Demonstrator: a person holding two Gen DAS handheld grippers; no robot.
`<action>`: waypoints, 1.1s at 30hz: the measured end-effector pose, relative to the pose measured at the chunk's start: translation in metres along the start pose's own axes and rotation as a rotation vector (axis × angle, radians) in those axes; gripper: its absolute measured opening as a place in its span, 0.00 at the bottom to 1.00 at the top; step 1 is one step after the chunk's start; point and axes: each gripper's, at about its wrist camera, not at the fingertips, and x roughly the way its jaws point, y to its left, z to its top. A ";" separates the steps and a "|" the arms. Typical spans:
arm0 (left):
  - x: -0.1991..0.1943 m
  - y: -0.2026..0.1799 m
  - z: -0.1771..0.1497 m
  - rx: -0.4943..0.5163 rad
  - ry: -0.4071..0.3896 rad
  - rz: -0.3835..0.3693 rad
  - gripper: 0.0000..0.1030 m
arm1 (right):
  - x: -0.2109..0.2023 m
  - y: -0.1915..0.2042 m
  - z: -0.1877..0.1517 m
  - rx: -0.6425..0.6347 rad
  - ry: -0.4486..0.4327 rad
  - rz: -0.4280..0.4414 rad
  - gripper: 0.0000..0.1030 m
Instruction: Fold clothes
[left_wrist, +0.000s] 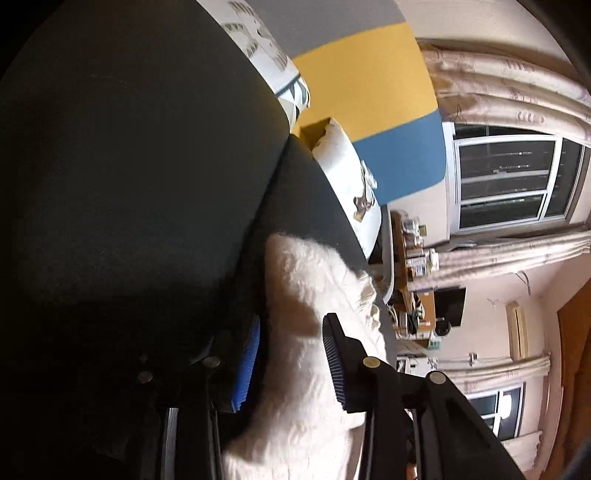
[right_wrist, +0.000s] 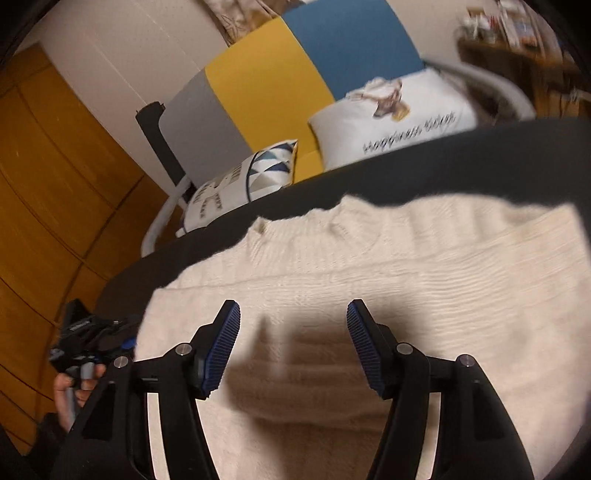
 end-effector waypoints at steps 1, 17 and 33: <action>0.004 -0.003 0.003 0.014 0.016 -0.018 0.34 | 0.003 -0.004 -0.001 0.014 0.009 0.007 0.62; 0.010 -0.042 0.000 0.286 -0.077 0.256 0.23 | 0.007 -0.015 -0.026 -0.023 -0.045 0.032 0.62; -0.035 0.029 -0.114 -0.288 -0.079 -0.221 0.37 | 0.008 -0.019 -0.025 0.005 -0.059 0.062 0.62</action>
